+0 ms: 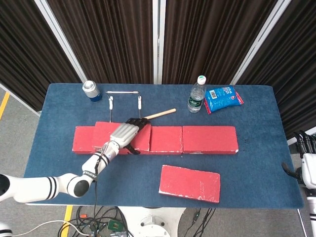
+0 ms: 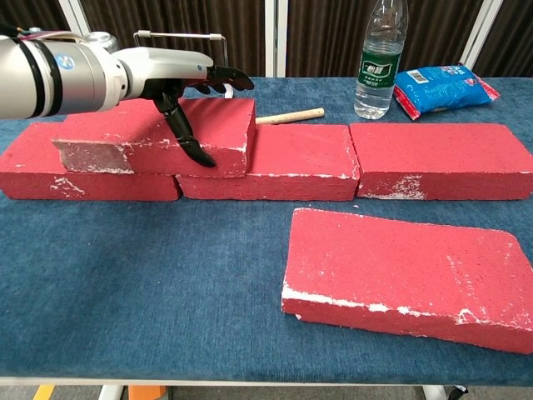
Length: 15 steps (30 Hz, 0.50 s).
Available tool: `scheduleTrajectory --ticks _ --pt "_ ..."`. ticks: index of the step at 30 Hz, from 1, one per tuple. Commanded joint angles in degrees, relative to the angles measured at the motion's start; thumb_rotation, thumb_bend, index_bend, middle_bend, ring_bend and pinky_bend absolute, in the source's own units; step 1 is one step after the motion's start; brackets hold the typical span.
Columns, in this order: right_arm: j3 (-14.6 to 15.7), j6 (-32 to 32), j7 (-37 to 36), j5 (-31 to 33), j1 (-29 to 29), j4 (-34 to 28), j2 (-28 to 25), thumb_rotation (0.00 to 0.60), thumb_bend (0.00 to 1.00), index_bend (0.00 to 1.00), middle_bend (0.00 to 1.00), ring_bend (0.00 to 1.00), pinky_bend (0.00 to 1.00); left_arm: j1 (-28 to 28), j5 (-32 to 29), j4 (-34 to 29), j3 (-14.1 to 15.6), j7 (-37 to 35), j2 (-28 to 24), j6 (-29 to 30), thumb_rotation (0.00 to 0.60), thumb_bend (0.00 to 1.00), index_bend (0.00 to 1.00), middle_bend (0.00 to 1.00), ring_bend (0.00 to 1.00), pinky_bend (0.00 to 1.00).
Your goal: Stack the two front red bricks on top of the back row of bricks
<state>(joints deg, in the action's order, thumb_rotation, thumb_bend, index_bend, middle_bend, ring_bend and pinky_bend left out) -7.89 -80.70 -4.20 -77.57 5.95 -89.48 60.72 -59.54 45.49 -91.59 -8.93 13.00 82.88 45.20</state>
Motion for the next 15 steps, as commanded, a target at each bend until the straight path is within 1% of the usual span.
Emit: scheduleTrajectory --ticks 1,7,15 --pt "0.0 0.2 -0.4 -0.1 0.0 0.3 0.0 0.6 0.19 0.0 0.0 0.0 0.0 -0.4 -1.2 -0.2 -0.1 1.4 0.4 0.9 0.6 0.0 0.01 0.0 0.0 0.0" --pt "0.1 0.4 -0.7 -0.1 0.1 0.5 0.1 0.6 0.19 0.0 0.0 0.0 0.0 -0.5 -2.3 -0.4 -0.6 2.6 1.0 2.0 0.6 0.0 0.01 0.0 0.0 0.0" --pt "0.0 0.6 -0.7 0.0 0.1 0.4 -0.1 0.6 0.19 0.0 0.0 0.0 0.0 -0.3 -3.2 -0.2 -0.9 3.1 1.0 2.1 0.6 0.0 0.01 0.0 0.0 0.0"
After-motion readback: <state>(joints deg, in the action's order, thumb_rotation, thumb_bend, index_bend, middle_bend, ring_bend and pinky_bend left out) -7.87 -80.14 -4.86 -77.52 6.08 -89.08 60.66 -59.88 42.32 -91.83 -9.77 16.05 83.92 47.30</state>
